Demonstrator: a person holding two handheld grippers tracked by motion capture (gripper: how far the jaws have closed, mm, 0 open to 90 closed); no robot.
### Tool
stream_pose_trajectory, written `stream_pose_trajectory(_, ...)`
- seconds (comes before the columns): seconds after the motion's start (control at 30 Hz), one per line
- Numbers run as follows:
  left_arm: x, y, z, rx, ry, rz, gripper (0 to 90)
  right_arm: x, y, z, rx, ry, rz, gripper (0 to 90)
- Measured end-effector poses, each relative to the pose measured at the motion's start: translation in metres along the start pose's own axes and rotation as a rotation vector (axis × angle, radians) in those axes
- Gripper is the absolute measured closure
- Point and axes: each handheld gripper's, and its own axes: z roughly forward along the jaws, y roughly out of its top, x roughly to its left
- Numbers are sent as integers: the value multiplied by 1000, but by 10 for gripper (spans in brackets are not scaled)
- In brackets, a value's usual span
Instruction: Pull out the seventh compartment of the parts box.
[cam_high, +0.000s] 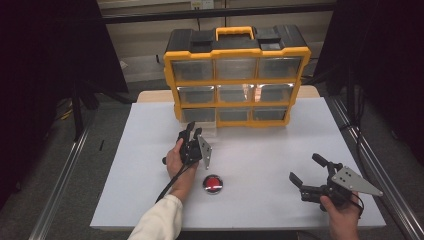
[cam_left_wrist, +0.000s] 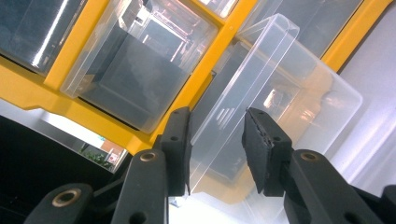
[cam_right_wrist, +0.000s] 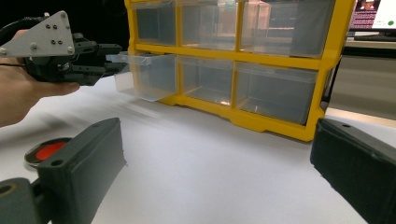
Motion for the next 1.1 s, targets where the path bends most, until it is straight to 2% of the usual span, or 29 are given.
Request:
stream_pose_trajectory(0.17,0,0,-1,-6,-2,-6,627,0,0,0,-2,1,-1,23)
stream_pose_trajectory(0.23,-1,0,-2,-1,-4,-8,626,0,0,0,-1,1,0,23)
stream_pose_trajectory(0.27,1,0,-3,18,-2,4,626,0,0,0,0,1,0,23)
stream_pose_trajectory(0.3,0,0,-2,-4,-2,-9,626,0,0,0,-2,3,0,23)
stream_pose_trajectory(0.33,1,0,-4,20,-3,7,626,0,0,0,-4,4,-1,23)
stream_pose_trajectory(0.43,-1,0,-2,-12,3,-11,626,0,0,0,-3,2,-1,23)
stream_pose_trajectory(0.57,-1,0,-3,-21,0,-11,625,0,0,0,-3,3,0,23)
stream_pose_trajectory(0.67,-1,-1,-5,-1,-3,-17,625,0,0,0,-2,2,-1,23)
stream_pose_trajectory(1.1,-1,0,-7,-5,-9,-17,624,0,0,0,-4,3,0,23)
